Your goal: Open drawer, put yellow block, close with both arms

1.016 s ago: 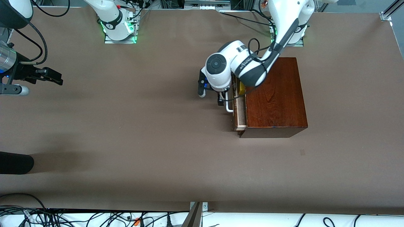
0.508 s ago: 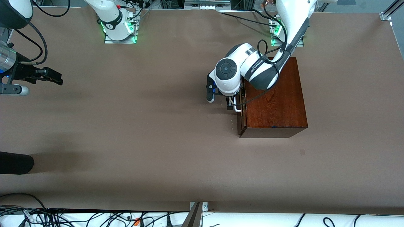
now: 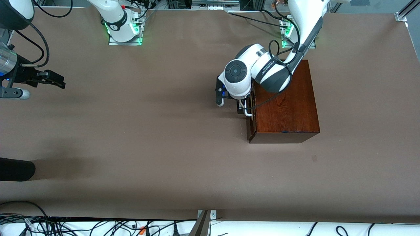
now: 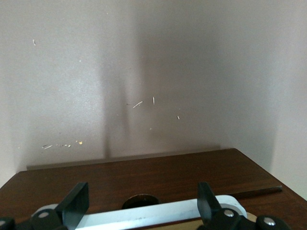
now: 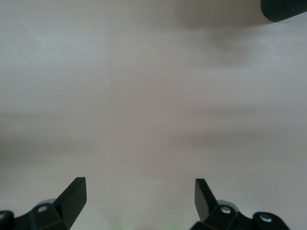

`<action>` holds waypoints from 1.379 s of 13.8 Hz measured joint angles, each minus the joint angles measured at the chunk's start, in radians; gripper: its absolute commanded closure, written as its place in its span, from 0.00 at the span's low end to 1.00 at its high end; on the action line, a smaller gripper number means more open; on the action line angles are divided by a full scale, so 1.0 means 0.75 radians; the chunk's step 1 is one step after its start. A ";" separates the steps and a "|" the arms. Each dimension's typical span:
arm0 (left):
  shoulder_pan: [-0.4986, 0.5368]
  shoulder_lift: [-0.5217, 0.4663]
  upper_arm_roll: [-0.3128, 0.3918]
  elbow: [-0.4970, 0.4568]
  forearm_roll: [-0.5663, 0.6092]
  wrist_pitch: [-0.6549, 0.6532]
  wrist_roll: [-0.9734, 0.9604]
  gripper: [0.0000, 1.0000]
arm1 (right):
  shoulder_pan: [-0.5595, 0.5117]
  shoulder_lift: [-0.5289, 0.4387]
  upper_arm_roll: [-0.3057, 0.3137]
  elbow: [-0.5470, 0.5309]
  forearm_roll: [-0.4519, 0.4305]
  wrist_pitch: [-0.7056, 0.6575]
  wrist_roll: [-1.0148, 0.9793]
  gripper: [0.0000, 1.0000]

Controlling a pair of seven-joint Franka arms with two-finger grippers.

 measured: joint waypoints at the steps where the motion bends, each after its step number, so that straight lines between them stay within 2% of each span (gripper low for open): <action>1: 0.001 -0.007 0.000 0.000 0.001 -0.009 0.001 0.00 | 0.000 0.000 0.000 0.000 0.000 0.000 0.000 0.00; 5: 0.000 -0.031 -0.018 0.043 -0.007 -0.011 -0.013 0.00 | 0.000 0.000 0.000 0.000 0.000 -0.001 0.000 0.00; 9: 0.017 -0.144 -0.034 0.105 -0.149 -0.123 -0.125 0.00 | 0.000 0.000 0.000 -0.001 0.000 -0.001 0.000 0.00; 11: 0.094 -0.224 -0.032 0.132 -0.196 -0.253 -0.225 0.00 | -0.001 0.000 0.000 -0.001 -0.001 -0.001 0.001 0.00; 14: 0.281 -0.334 -0.028 0.200 -0.228 -0.461 -0.374 0.00 | -0.001 0.000 0.000 -0.001 -0.001 -0.001 0.001 0.00; 16: 0.387 -0.369 -0.022 0.256 -0.231 -0.571 -0.471 0.00 | -0.002 0.001 0.000 -0.001 -0.001 -0.001 0.001 0.00; 19: 0.440 -0.376 0.017 0.301 -0.231 -0.624 -0.605 0.00 | -0.002 0.001 0.000 -0.001 -0.001 -0.001 0.001 0.00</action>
